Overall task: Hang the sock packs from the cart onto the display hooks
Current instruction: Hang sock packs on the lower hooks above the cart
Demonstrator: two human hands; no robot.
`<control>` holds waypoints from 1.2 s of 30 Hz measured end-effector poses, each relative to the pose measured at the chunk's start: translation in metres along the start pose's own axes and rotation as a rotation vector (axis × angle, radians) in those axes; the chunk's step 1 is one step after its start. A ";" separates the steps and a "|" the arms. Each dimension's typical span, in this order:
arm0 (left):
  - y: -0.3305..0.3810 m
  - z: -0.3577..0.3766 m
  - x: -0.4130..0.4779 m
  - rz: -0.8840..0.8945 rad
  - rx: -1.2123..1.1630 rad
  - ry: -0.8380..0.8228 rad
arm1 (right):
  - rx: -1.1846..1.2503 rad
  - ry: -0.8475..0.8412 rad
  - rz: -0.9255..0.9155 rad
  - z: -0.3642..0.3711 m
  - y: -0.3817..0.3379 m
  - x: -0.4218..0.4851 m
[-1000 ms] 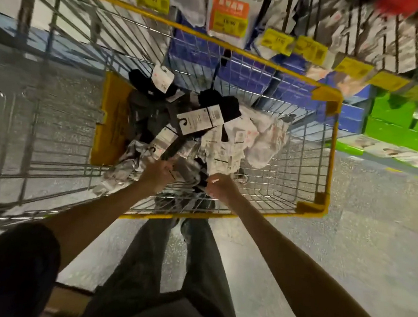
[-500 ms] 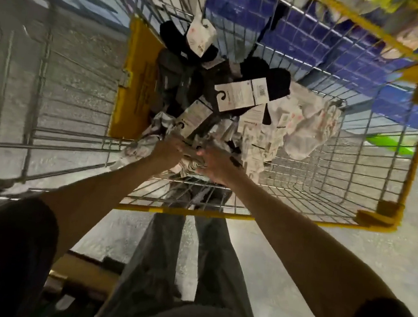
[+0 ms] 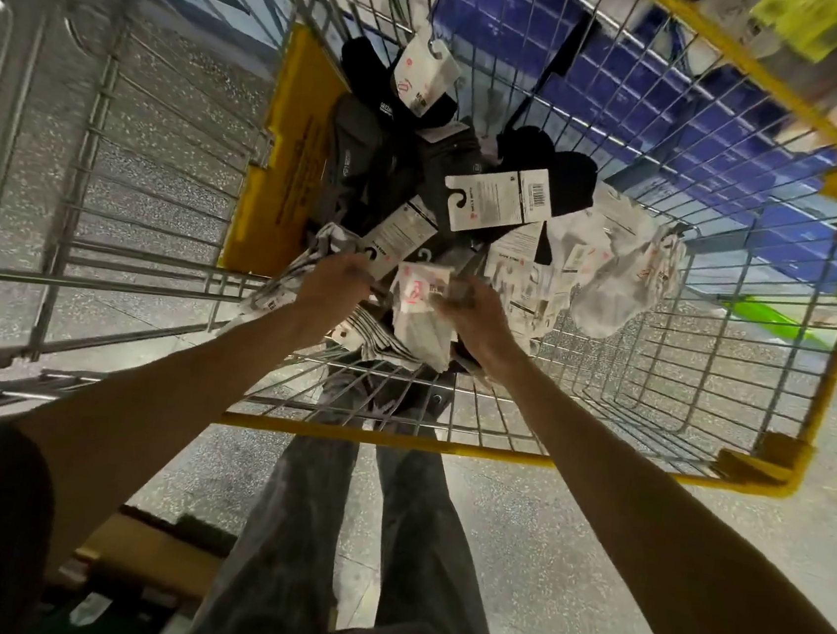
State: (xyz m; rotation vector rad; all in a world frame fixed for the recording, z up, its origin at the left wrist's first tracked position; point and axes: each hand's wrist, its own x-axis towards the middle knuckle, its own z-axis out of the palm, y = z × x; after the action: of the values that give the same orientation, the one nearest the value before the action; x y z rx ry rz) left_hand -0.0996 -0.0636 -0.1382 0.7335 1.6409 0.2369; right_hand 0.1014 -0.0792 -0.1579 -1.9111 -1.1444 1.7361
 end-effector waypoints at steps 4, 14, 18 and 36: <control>0.010 0.003 -0.008 0.042 -0.052 -0.261 | 0.474 -0.002 0.128 -0.028 -0.013 -0.016; 0.059 -0.003 -0.013 0.141 -0.062 -0.143 | 0.613 -0.027 0.152 -0.009 -0.043 -0.009; 0.053 -0.011 -0.007 0.153 -0.119 -0.081 | 0.467 -0.042 0.218 0.005 -0.024 -0.001; 0.015 -0.055 0.016 0.192 -0.533 0.098 | -0.933 -0.347 -0.079 0.097 0.009 0.028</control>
State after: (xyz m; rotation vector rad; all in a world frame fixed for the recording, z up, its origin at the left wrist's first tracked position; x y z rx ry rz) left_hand -0.1467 -0.0291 -0.1306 0.4710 1.5021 0.8236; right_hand 0.0116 -0.0916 -0.2043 -1.9638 -2.4472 1.6661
